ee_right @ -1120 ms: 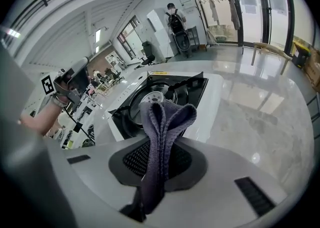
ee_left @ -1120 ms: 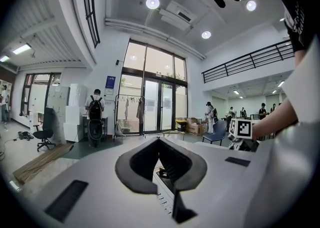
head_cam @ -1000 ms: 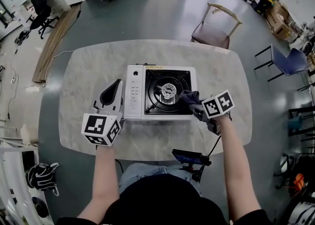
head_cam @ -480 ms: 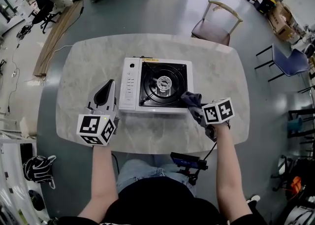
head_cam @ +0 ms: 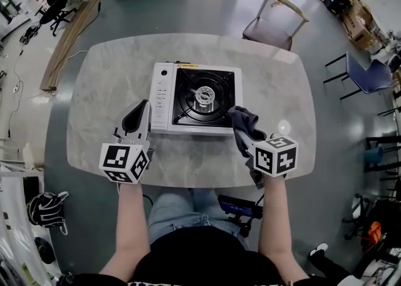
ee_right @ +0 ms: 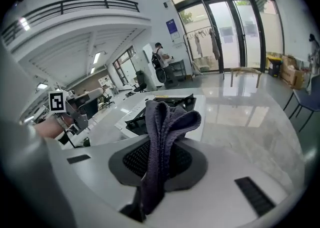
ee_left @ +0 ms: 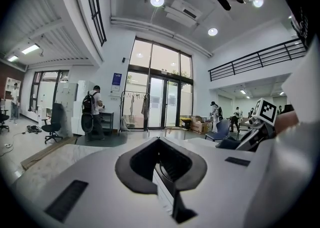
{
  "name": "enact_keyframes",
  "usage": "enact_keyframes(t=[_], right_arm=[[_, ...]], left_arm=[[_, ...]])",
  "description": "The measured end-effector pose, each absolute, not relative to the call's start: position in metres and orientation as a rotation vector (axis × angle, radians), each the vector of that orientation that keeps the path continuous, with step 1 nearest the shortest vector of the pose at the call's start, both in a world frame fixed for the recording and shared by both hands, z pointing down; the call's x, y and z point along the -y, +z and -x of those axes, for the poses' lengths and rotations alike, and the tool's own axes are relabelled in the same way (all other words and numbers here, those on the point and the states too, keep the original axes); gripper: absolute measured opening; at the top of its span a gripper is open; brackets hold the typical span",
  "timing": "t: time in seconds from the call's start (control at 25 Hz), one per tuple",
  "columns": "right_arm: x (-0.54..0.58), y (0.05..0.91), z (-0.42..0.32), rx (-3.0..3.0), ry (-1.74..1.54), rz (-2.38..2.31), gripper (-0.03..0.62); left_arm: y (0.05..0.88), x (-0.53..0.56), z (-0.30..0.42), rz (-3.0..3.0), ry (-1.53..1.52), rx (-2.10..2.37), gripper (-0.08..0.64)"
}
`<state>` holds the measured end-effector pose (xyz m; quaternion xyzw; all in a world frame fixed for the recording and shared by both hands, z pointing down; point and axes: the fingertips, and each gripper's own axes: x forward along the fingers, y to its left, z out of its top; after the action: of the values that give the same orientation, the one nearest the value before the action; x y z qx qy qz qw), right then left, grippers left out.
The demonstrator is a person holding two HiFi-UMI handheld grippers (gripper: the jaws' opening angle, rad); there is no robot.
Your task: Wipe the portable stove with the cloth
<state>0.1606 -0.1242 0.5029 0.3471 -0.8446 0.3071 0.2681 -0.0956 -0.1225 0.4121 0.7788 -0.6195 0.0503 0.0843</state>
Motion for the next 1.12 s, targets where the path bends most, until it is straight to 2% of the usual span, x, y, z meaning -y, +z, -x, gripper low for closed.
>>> enact_keyframes(t=[0.28,0.84,0.96,1.12], right_arm=[[0.127,0.497,-0.133,2.258,0.545,-0.963,0.064],[0.137,0.568,-0.117,1.862,0.297,-0.984,0.064],[0.139,0.572,-0.12,1.836,0.396,-1.053,0.063],[0.145,0.57,-0.125,1.826,0.733,-1.153,0.063]], left_arm=[[0.398,0.142,0.096,-2.415,0.128,1.778,0.011],[0.391,0.164,0.113,-2.545,0.147,1.633,0.011],[0.391,0.167,0.123,-2.543,0.136,1.627,0.011],[0.392,0.167,0.136,-2.531,0.111,1.629,0.011]])
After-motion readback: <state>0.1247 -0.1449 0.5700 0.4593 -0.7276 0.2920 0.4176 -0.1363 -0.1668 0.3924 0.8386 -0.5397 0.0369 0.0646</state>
